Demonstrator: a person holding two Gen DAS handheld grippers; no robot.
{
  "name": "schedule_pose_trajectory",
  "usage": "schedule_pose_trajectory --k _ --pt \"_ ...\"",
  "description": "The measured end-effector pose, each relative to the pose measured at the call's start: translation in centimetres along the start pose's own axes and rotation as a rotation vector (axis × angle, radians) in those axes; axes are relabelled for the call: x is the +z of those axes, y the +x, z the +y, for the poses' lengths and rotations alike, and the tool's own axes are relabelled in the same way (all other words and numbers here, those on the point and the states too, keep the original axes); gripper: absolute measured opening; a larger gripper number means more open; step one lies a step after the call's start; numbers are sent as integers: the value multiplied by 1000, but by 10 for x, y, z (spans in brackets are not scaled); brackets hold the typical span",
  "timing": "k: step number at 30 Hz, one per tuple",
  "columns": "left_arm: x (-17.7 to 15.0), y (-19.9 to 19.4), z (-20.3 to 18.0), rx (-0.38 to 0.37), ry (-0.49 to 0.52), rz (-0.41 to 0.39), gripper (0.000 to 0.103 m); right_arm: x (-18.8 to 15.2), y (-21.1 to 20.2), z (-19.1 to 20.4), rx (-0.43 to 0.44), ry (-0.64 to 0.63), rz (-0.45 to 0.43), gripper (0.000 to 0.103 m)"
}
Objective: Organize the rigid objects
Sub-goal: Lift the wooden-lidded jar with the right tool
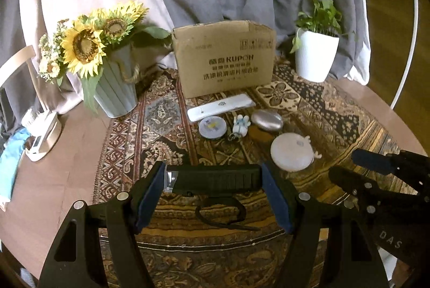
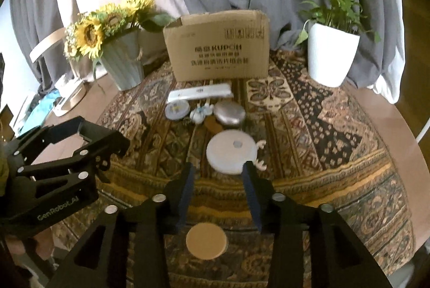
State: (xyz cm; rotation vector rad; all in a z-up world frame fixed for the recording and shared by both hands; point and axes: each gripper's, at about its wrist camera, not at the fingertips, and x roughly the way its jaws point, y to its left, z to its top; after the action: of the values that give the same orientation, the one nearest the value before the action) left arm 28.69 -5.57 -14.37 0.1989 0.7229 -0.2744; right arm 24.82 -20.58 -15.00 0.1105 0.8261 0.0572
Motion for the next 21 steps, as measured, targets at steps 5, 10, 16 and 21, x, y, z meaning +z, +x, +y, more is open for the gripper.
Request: schedule_pose_trajectory --k 5,10,16,21 --pt "-10 3 -1 -6 18 21 71 -15 7 1 -1 19 49 47" --pt "-18 8 0 -22 18 52 71 -28 12 3 1 35 86 47" --pt "-26 14 0 -27 24 77 71 -40 19 7 11 42 126 47" --pt "-34 21 2 -33 16 105 71 -48 27 9 19 50 154 47"
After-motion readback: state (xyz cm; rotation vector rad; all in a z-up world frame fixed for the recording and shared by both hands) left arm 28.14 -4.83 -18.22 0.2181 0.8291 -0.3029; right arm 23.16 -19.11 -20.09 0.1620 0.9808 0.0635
